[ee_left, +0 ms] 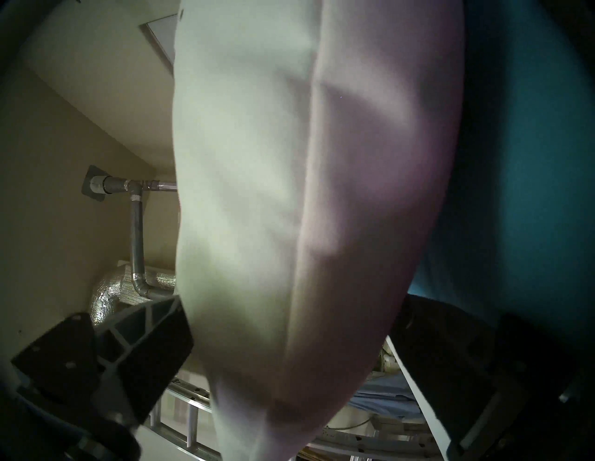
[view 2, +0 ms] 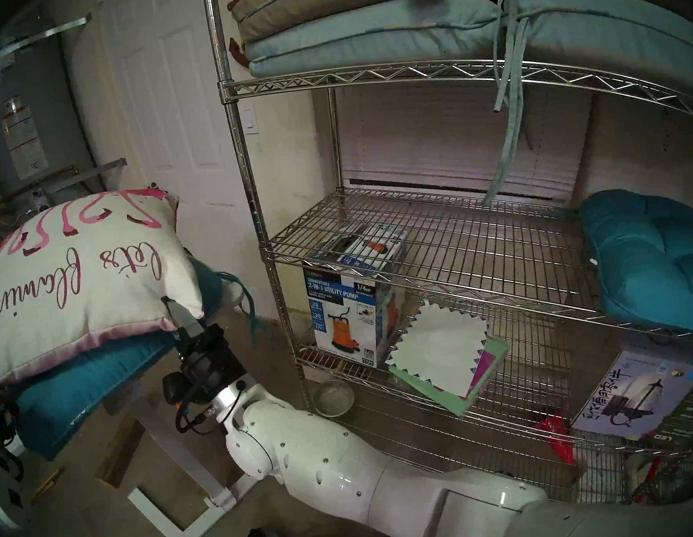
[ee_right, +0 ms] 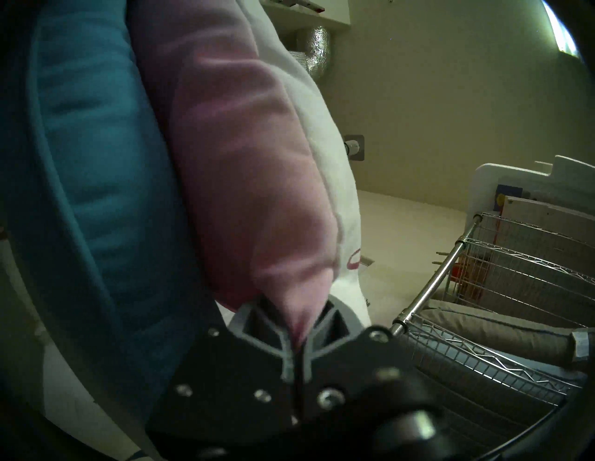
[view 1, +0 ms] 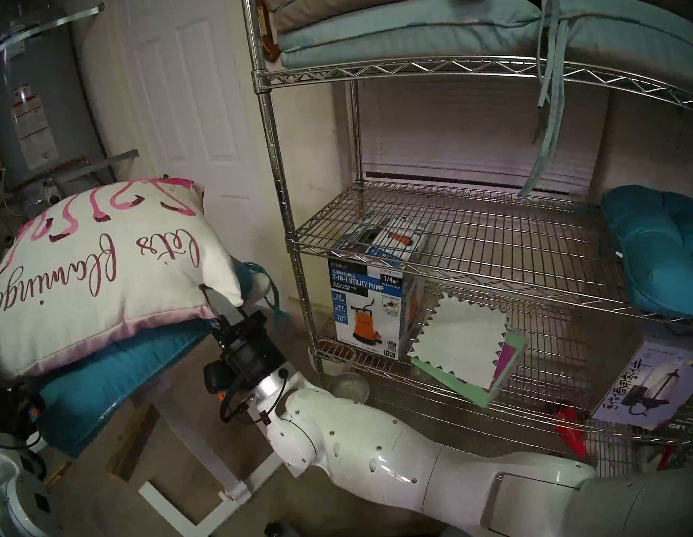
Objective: Put cushion on the shelf
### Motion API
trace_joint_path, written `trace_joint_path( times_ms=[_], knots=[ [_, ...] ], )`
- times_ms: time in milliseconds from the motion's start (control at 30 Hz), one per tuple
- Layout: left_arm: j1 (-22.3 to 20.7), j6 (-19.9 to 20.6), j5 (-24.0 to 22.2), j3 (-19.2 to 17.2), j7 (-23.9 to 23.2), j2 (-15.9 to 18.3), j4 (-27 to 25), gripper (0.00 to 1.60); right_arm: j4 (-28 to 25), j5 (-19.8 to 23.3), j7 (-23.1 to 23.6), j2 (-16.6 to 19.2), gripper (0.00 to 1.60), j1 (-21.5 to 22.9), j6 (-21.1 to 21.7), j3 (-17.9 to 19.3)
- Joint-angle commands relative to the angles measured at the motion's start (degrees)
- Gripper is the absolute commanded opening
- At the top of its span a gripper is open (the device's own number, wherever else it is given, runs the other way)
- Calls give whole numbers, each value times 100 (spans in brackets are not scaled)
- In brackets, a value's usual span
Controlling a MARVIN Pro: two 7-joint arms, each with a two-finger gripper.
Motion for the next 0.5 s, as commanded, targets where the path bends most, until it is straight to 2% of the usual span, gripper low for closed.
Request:
trace_joint_path(
  times_ms=[0, 133, 467],
  knots=[
    [-131, -166, -298, -43, 148, -37, -96, 0, 29, 84, -175, -281, 0, 77, 5, -130],
    [-124, -281, -422, -82, 156, -69, -99, 0, 74, 66, -212, -328, 0, 90, -3, -111],
    [-166, -453, -390, -103, 273, -45, -99, 0, 236, 71, -352, -447, 0, 170, 42, -57]
  ],
)
